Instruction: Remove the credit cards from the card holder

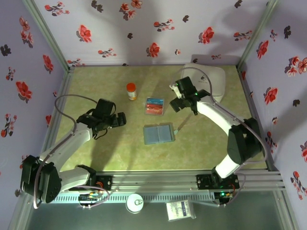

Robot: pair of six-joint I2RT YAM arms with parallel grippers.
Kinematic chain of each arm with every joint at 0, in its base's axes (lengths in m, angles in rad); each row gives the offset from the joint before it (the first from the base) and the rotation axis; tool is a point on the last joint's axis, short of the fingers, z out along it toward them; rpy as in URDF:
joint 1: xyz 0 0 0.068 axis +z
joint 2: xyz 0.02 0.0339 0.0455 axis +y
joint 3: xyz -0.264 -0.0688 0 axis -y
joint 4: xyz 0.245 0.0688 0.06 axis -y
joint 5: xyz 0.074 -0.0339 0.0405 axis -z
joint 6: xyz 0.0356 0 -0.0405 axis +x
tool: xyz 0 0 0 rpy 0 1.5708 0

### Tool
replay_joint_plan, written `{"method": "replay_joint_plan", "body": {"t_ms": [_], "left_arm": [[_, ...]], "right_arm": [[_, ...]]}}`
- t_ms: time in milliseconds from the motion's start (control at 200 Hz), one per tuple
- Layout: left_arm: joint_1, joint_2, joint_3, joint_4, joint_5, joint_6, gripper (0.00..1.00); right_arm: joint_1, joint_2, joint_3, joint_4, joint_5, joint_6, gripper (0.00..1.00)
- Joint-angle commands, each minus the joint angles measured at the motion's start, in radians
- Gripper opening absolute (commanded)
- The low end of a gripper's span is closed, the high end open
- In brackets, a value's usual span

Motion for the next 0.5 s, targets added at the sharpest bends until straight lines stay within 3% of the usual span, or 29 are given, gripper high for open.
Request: {"method": "replay_joint_plan", "body": {"t_ms": [0, 110, 315, 495], "left_arm": [[0.033, 0.020, 0.026, -0.007, -0.210, 0.107, 1.00], [0.075, 0.007, -0.010, 0.067, -0.318, 0.165, 1.00], [0.181, -0.026, -0.091, 0.237, -0.376, 0.323, 1.00], [0.240, -0.068, -0.258, 0.558, -0.338, 0.430, 1.00]], "right_arm": [[-0.043, -0.095, -0.110, 0.125, 0.113, 0.085, 0.99], [-0.086, -0.165, -0.240, 0.226, 0.155, 0.113, 0.99], [-0.212, -0.240, -0.443, 0.438, 0.165, 0.207, 0.99], [-0.310, -0.242, -0.585, 0.644, 0.180, 0.280, 0.99]]}}
